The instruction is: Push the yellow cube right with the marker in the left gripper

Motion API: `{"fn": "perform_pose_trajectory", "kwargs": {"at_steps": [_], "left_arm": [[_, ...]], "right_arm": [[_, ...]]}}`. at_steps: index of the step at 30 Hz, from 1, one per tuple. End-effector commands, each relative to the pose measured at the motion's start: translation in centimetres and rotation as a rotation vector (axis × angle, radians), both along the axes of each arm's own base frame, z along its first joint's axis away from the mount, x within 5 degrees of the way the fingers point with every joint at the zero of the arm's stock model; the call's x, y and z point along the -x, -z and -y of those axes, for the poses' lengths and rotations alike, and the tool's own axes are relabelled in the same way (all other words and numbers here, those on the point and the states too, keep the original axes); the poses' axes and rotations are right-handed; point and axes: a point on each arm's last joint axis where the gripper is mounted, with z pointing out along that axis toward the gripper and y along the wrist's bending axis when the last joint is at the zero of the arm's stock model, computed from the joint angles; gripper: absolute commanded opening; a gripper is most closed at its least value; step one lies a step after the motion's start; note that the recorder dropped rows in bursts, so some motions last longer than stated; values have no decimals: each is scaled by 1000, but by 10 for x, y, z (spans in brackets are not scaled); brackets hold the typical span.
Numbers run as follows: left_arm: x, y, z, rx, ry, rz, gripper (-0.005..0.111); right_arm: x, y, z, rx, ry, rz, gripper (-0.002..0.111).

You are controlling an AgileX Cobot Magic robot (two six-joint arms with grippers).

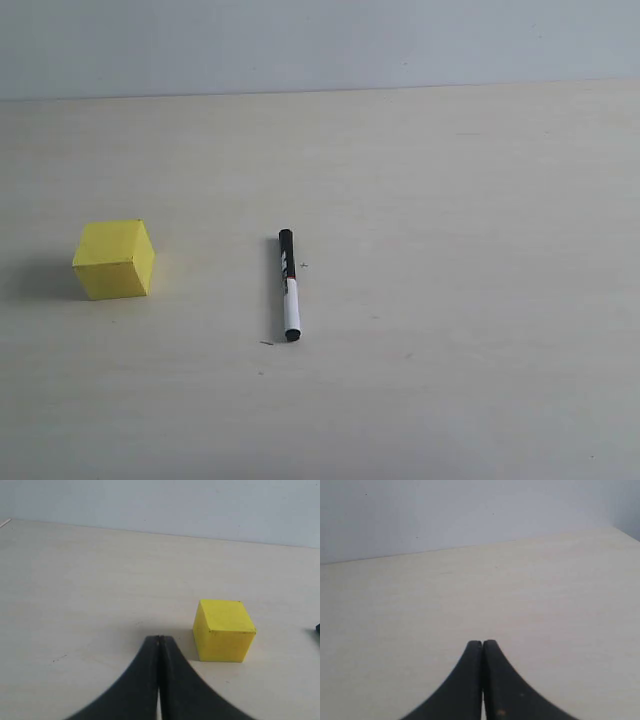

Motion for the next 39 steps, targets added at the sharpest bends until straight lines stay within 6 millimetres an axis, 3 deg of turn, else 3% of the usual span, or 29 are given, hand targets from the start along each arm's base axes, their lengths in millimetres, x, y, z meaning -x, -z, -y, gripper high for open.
{"fn": "perform_pose_trajectory", "kwargs": {"at_steps": [1, 19, 22, 26, 29, 33, 35, 37, 39], "left_arm": [[0, 0, 1, 7, 7, 9, 0], [0, -1, 0, -8, 8, 18, 0], [-2, -9, 1, -33, 25, 117, 0], [-3, -30, 6, 141, 58, 336, 0], [-2, -37, 8, 173, 76, 405, 0], [7, -63, 13, 391, 181, 679, 0], [19, -92, 14, 516, 262, 844, 0], [14, -134, 10, 423, 167, 782, 0], [-19, -168, 8, 321, 64, 581, 0]], "right_arm": [[0, 1, 0, -2, 5, 7, 0], [0, 1, 0, -2, 4, 7, 0], [0, 1, 0, -2, 4, 7, 0], [0, 1, 0, -2, 4, 7, 0], [0, 1, 0, -2, 4, 7, 0], [0, 1, 0, -2, 4, 7, 0], [0, 1, 0, -3, 3, 1, 0], [0, 1, 0, -3, 3, 1, 0], [0, 1, 0, -3, 3, 1, 0]]}}
